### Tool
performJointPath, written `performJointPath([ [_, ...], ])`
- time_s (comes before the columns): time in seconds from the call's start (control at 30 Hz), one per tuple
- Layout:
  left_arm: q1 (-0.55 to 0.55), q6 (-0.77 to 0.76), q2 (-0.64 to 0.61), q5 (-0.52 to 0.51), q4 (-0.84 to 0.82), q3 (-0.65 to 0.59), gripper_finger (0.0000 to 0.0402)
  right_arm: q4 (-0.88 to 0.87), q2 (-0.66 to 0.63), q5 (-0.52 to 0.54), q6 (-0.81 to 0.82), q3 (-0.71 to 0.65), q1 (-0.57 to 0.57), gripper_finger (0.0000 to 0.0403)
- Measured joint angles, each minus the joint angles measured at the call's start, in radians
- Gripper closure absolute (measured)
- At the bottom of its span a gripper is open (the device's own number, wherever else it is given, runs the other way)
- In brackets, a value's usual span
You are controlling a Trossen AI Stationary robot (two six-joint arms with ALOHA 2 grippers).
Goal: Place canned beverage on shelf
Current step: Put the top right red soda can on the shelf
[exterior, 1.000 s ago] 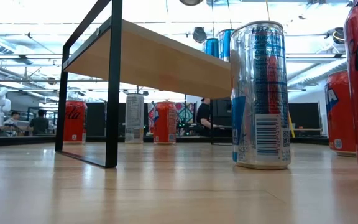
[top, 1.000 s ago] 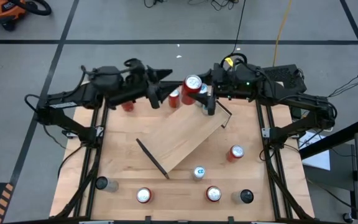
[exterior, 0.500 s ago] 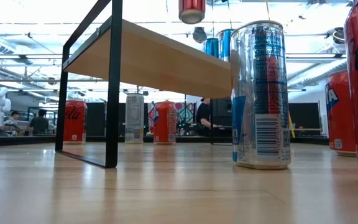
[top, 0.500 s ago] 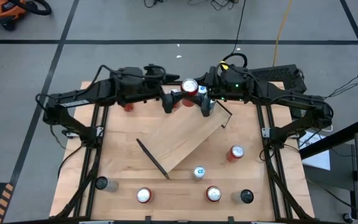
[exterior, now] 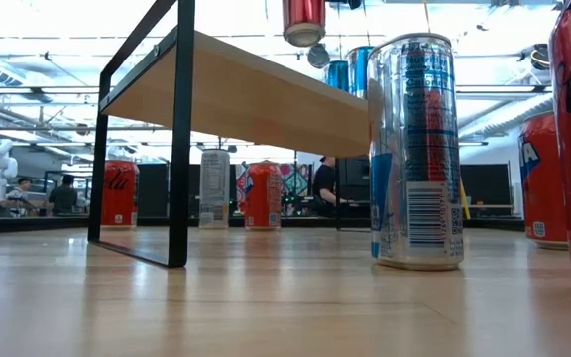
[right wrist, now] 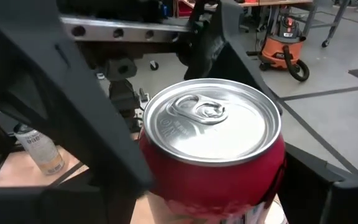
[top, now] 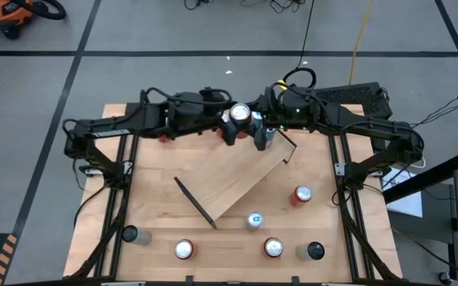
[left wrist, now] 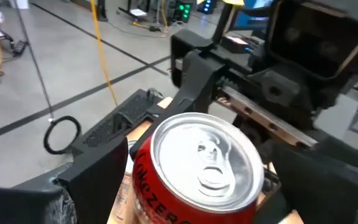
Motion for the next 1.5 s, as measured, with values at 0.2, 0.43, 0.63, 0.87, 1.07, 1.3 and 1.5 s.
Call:
performJointPath([
  [0.2,-0.025,0.000,-0.065,0.023,-0.041,0.000,0.0002,-0.059,-0.027,-0.005,0.073,0.000,0.000,0.0126],
  [0.43,-0.094,0.002,-0.083,0.023,-0.234,0.000,0.0002,-0.008,-0.044,-0.030,0.179,0.000,0.000,0.0126],
  [0.63,-0.118,-0.012,-0.024,-0.058,-0.222,0.000,0.0002,0.045,-0.049,-0.075,0.231,0.000,0.000,0.0126],
  [0.87,-0.111,-0.018,0.019,-0.144,-0.176,0.000,0.0002,0.056,-0.050,-0.079,0.268,0.000,0.000,0.0126],
  [1.07,-0.105,-0.027,0.029,-0.126,-0.146,0.000,0.0015,0.096,-0.050,-0.079,0.283,0.000,0.000,0.0126],
  [1.3,-0.102,-0.023,0.025,-0.140,-0.150,0.000,0.0081,0.095,-0.050,-0.080,0.288,0.000,0.000,0.0126],
  [1.5,-0.101,-0.023,0.025,-0.141,-0.146,0.000,0.0109,0.095,-0.049,-0.080,0.290,0.000,0.000,0.0126],
])
